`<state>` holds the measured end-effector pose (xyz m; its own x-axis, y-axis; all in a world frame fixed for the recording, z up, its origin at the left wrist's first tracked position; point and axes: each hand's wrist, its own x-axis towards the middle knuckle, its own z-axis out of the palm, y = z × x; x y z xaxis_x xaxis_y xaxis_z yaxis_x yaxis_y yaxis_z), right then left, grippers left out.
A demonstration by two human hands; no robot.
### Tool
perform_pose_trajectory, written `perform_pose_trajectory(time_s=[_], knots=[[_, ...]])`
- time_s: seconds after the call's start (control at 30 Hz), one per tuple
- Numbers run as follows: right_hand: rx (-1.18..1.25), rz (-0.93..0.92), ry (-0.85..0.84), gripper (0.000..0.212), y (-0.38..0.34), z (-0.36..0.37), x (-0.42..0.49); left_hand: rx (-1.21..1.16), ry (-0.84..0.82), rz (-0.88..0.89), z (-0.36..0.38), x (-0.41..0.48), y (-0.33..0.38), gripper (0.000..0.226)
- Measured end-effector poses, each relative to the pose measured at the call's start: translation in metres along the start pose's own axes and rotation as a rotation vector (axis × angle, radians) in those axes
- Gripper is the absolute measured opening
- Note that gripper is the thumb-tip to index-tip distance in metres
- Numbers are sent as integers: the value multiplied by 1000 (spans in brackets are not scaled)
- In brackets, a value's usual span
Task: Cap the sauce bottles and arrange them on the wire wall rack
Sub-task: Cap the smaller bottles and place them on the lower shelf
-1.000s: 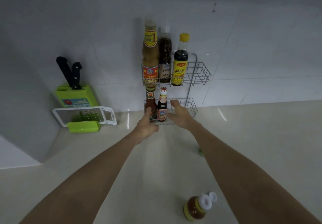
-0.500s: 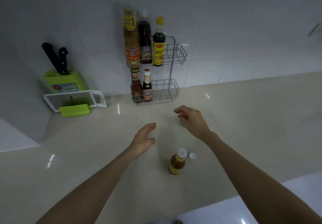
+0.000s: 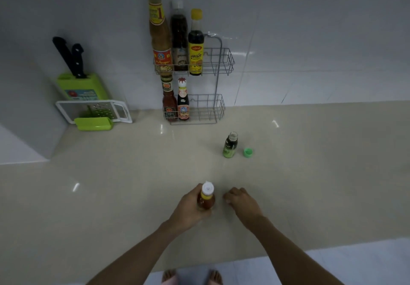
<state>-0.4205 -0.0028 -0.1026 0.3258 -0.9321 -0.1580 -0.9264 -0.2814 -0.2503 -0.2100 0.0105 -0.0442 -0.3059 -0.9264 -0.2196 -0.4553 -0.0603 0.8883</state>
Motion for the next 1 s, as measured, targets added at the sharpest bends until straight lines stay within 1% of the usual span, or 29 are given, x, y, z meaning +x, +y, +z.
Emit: perform_pose_trajectory(time_s=[0.07,0.1,0.13,0.2,0.23,0.3,0.37,0.43,0.53,0.6,0.73,0.83,0.9,1.0], knots=[[73,18,33,22,2,-2,4,4,67,1,6,-2,2,60],[167,48,64,20,0,-8,5,0,82,-4,8,-2,3,58],[300,114,111,18,-5,-19,5,-9,92,-17,10,-2,4,56],[619,226,278,17,-18,-48,6,-48,109,-50,12,-3,8,46],[779,244,352,18,-27,-66,7,-65,124,-62,12,-2,12,44],[1012,187,424,16,-45,-101,10,-87,164,-88,10,1,20,48],[1068,44,429,11,-56,-128,12,-112,194,-97,8,5,33,42],[1117,-49,417,12,-59,-145,14,-160,207,-97,3,9,49,34],[1334,-27,427,10,-63,-168,13,-210,185,-91,-9,14,68,29],[1388,-44,441,11,-68,-182,12,-212,154,-81,-18,15,78,29],[1366,-125,302,10,-76,-204,16,-250,32,-45,-33,10,98,26],[1446,-194,101,3,-75,-221,16,-339,-137,-11,-40,4,107,31],[1481,-248,-29,10,-74,-234,16,-408,-260,0,-42,1,110,38],[1547,-282,-137,14,-68,-246,15,-559,-417,-24,-45,-4,115,44]])
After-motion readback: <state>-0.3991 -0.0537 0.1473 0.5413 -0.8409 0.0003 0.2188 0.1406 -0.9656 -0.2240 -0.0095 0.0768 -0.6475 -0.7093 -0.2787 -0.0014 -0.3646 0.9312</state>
